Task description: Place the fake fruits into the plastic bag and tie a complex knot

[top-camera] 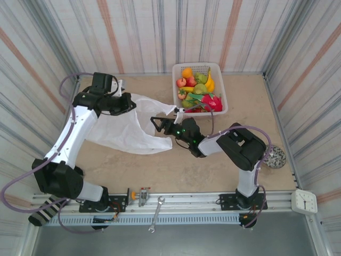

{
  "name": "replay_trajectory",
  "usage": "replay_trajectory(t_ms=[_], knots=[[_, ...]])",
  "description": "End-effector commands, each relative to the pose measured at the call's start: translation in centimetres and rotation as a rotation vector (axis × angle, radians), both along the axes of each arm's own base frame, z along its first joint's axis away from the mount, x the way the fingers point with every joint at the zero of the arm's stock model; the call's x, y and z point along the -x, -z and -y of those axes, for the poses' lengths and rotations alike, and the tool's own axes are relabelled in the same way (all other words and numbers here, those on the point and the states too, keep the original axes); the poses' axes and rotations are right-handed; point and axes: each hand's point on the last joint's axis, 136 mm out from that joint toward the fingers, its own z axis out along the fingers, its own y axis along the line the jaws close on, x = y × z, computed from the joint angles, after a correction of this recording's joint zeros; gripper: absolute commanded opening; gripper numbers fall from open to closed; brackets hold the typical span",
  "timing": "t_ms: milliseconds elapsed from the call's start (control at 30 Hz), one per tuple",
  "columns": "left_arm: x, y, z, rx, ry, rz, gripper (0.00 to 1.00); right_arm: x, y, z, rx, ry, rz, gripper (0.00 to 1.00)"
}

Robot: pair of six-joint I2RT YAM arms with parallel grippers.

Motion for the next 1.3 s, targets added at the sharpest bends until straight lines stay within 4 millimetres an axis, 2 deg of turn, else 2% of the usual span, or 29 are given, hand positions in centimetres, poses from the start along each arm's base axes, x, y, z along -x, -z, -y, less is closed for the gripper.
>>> replay_trajectory(t_ms=[0,233,333,400,500,533,567,633,700,800,867,1100,1200,1267], knots=[[1.1,-2.0,0.8,0.026,0.056,0.048,0.00,-0.8,-0.2,-1.2,0.006,0.002,0.025,0.91],[1.9,-3.4,0.6,0.013,0.087,0.092,0.00,-4.0,-1.5,-1.6,0.021,0.070,0.058,0.82],[2.2,-3.7,0.3,0.005,0.093,0.100,0.00,-5.1,-2.0,-1.4,0.018,0.101,0.066,0.70],[2.4,-3.7,0.0,0.000,0.090,0.098,0.00,-5.6,-2.3,-1.0,0.026,0.126,0.068,0.50],[2.5,-3.6,-0.6,-0.001,0.077,0.094,0.00,-5.7,-2.8,-0.1,0.065,0.173,0.061,0.12],[2.6,-3.7,-0.6,0.001,0.080,0.096,0.00,-5.6,-3.0,0.2,0.082,0.187,0.067,0.03],[2.6,-3.7,-0.7,0.006,0.083,0.098,0.00,-5.5,-3.2,0.7,0.107,0.207,0.074,0.00],[3.0,-4.0,-0.2,0.030,0.107,0.107,0.06,-5.2,-3.7,1.6,0.147,0.242,0.082,0.00],[3.4,-4.2,0.7,0.072,0.143,0.110,0.19,-5.0,-3.9,2.5,0.181,0.273,0.064,0.00],[4.3,-4.8,2.0,0.095,0.196,0.125,0.46,-4.7,-4.4,3.3,0.200,0.304,0.036,0.00],[5.1,-5.2,2.9,0.097,0.218,0.138,0.59,-4.5,-4.8,3.6,0.219,0.325,0.016,0.00],[6.7,-5.7,3.9,0.068,0.137,0.232,0.75,-4.2,-5.8,4.6,0.235,0.361,-0.012,0.00],[7.0,-4.7,4.3,0.024,0.091,0.271,0.79,-4.0,-6.0,4.6,0.233,0.358,-0.013,0.00],[7.2,-3.3,5.1,0.012,0.071,0.264,0.79,-3.9,-6.2,4.6,0.230,0.358,-0.012,0.00]])
